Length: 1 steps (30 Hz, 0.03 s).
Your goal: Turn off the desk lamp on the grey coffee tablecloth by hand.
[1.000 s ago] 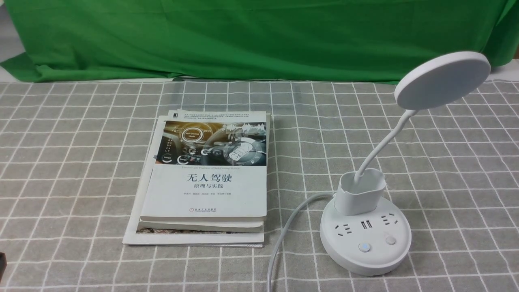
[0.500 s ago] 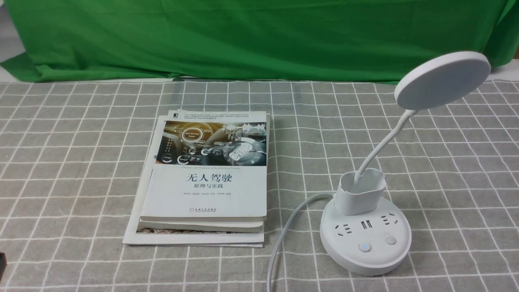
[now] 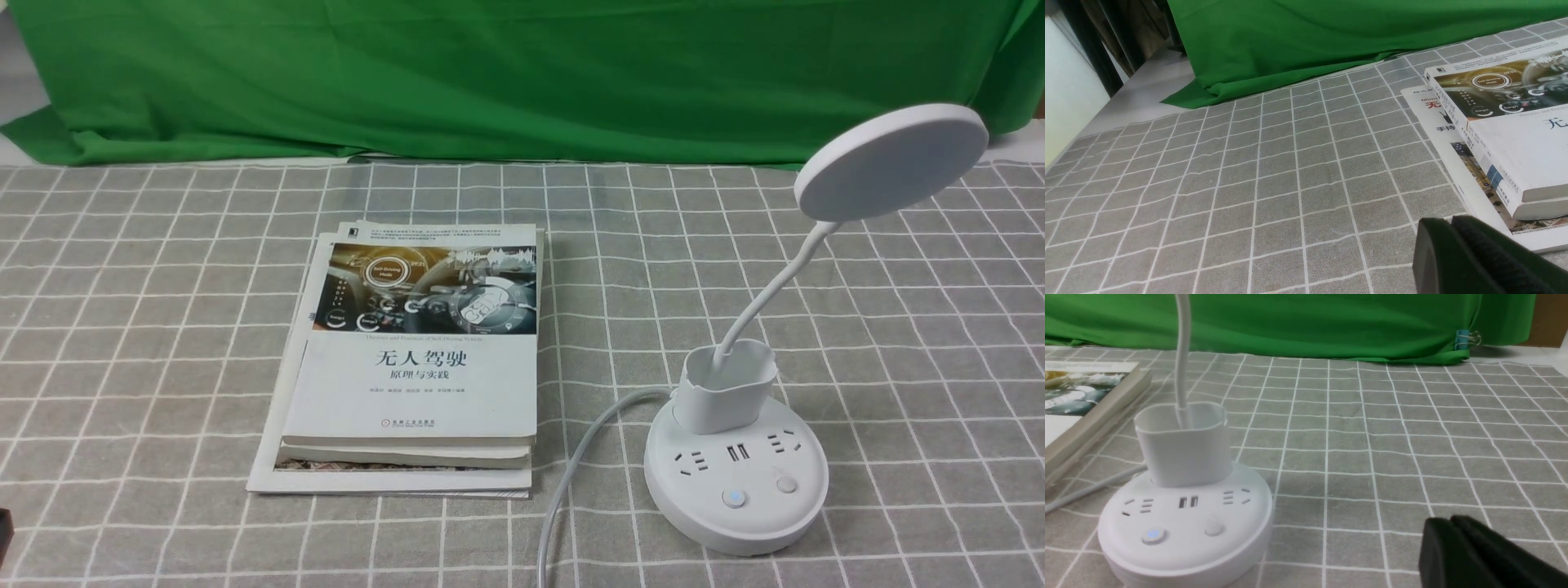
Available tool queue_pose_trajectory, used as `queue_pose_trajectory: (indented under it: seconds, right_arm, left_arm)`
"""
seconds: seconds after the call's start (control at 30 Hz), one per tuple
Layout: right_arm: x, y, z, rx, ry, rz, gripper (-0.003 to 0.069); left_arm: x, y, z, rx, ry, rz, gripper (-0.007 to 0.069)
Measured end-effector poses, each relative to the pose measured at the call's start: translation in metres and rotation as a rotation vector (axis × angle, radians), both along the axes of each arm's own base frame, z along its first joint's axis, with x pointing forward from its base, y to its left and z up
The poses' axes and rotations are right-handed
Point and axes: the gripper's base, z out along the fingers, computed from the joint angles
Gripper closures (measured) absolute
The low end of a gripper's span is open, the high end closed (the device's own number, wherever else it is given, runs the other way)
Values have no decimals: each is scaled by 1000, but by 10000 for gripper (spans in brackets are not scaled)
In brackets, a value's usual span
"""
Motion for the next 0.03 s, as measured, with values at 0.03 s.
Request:
queue_pose_trajectory:
  seconds: [0.03]
  right_arm:
    - [0, 0, 0, 0, 0, 0, 603]
  left_arm:
    - [0, 0, 0, 0, 0, 0, 604]
